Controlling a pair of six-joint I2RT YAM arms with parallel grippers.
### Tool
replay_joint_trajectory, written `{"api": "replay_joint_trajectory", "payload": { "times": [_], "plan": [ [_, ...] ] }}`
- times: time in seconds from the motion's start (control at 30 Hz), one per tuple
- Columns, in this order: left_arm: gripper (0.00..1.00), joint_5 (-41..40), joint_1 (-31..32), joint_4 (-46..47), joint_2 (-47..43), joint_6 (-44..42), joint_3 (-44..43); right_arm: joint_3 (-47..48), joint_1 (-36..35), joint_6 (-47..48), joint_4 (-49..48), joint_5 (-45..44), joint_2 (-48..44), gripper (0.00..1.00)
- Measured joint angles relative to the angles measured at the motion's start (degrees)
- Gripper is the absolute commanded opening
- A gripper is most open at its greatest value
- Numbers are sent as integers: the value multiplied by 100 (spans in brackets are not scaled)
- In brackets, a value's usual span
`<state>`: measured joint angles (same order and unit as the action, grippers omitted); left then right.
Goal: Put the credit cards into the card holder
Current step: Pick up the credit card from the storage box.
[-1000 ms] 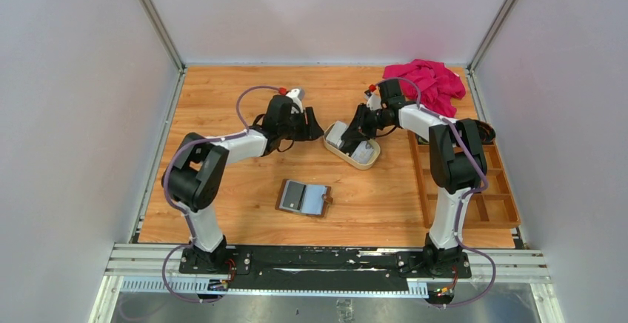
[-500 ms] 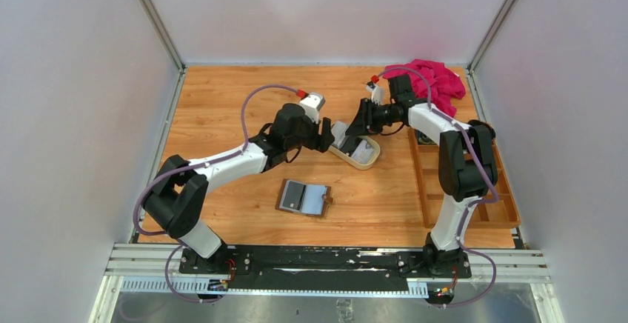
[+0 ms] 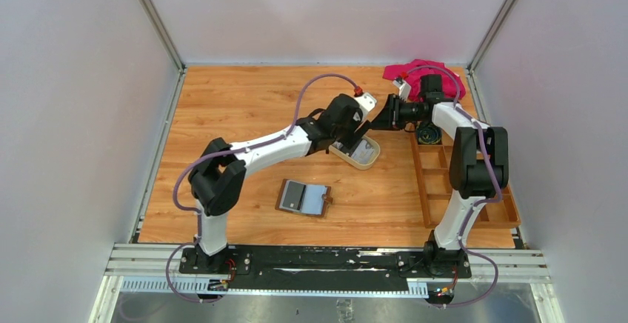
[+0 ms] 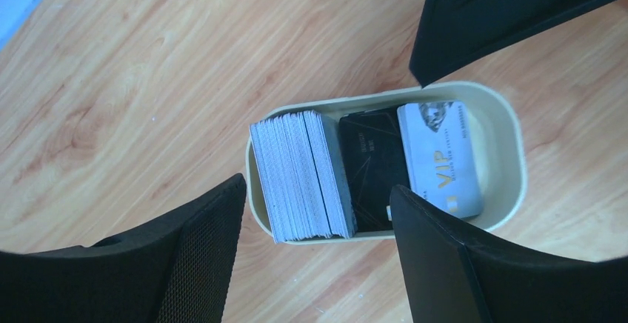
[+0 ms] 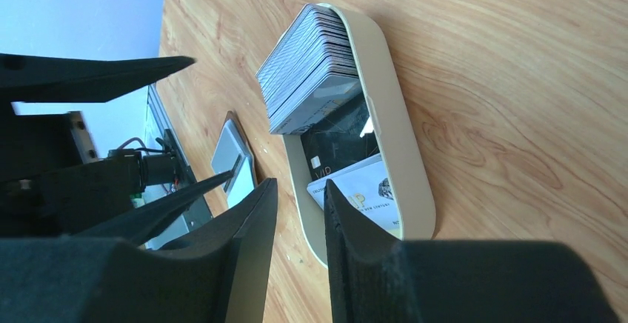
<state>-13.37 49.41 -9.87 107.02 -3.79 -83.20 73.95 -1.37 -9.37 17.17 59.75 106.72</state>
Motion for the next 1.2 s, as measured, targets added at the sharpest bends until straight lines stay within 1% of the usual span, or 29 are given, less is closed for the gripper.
{"api": "replay_joint_trajectory", "payload": {
  "times": [0.27, 0.43, 0.5, 0.6, 0.67, 0.73, 0.9, 1.2],
  "plan": [
    [74, -649, 133, -879, 977, -328, -817, -35, 186, -4, -2, 186, 4, 33],
    [70, -1117, 227, -1115, 1355, -426, -1099, -57, 238, -4, -4, 216, 11, 33],
    [70, -1235, 247, -1180, 1403, -461, -1099, -61, 238, -9, -7, 238, 13, 33],
    [64, -1351, 254, -1279, 1451, -487, -1134, -63, 238, -26, -9, 271, 17, 33],
    [64, -1443, 254, -1305, 1495, -507, -1182, -63, 238, -33, -17, 291, 17, 33],
    [60, -1504, 260, -1331, 1530, -514, -1226, -63, 238, -44, -31, 304, 17, 33],
    [55, -1598, 278, -1351, 1530, -542, -1228, -63, 238, -76, -57, 328, 17, 33],
    [50, -1635, 310, -1423, 1530, -553, -1270, -63, 238, -133, -87, 334, 22, 33]
  ]
}}
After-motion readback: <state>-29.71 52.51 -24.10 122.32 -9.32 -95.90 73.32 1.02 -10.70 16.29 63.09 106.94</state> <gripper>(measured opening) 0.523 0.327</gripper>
